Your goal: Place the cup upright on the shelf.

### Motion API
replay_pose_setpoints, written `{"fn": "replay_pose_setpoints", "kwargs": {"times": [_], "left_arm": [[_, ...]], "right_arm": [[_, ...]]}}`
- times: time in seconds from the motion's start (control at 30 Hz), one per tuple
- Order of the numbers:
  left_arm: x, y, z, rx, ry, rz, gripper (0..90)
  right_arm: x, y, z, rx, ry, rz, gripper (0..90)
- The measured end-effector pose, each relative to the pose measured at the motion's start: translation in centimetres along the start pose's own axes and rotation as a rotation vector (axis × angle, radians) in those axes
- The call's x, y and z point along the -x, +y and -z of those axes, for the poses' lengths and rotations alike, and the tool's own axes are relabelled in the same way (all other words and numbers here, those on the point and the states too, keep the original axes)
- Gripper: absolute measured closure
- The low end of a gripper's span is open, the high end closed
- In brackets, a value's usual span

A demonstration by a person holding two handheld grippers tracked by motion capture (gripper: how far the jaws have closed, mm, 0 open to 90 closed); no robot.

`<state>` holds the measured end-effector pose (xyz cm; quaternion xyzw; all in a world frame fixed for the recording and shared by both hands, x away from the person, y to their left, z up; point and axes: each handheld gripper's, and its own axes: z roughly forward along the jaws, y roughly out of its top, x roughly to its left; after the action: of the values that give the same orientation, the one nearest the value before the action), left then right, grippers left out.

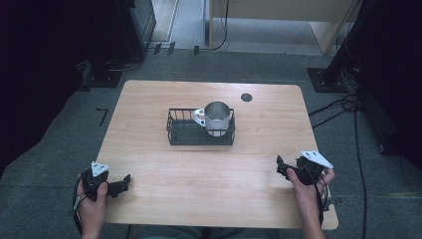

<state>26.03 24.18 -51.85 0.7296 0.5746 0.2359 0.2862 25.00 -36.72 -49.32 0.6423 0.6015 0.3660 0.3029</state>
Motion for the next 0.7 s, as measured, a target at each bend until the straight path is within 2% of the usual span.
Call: {"fn": "replay_pose_setpoints", "kwargs": {"times": [0.4,0.7], "left_arm": [[0.0,0.0,0.0,0.0,0.0,0.0,0.0],[0.0,0.0,0.0,0.0,0.0,0.0,0.0]], "right_arm": [[3.1,-1.8,1.2,-0.016,-0.034,-0.035,0.0],[4.9,-3.5,1.6,-0.049,-0.059,-0.037,0.0]]}}
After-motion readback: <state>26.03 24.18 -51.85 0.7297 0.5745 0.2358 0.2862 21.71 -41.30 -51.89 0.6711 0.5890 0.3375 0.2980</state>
